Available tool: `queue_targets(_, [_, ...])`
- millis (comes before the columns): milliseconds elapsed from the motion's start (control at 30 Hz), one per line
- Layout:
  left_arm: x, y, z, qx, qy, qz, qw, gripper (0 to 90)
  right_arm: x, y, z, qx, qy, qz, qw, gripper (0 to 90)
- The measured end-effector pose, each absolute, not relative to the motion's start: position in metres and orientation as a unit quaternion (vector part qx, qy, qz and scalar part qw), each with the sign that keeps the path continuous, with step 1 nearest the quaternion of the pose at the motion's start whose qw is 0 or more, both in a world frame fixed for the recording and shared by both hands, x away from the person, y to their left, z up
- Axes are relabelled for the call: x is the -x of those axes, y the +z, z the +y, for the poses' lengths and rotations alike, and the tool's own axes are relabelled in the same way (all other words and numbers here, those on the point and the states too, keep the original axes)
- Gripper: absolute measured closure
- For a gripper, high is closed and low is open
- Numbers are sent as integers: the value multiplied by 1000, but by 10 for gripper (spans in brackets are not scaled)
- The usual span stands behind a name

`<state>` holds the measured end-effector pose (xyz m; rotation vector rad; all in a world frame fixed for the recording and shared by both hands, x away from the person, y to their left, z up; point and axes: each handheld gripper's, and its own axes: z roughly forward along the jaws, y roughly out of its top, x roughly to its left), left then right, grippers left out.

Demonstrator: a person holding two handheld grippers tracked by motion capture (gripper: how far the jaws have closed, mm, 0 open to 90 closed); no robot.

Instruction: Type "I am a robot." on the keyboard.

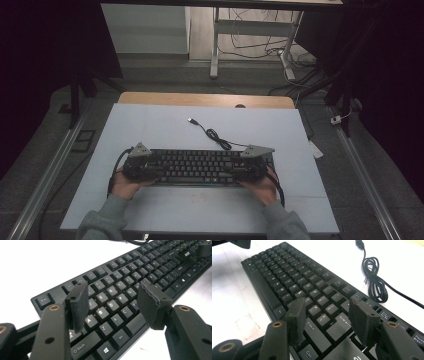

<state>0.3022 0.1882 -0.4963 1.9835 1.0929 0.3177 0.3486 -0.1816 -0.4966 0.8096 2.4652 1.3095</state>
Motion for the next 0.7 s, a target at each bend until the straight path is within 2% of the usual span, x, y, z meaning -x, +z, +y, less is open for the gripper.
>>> queue_targets(400, [-304, -496, 193, -782, 128, 450, 412, 399, -349, -497, -182, -277, 449, 841, 117, 479])
queue_targets(700, [-306, -500, 194, -784, 139, 457, 396, 461, -349, -497, -181, -276, 448, 842, 117, 479])
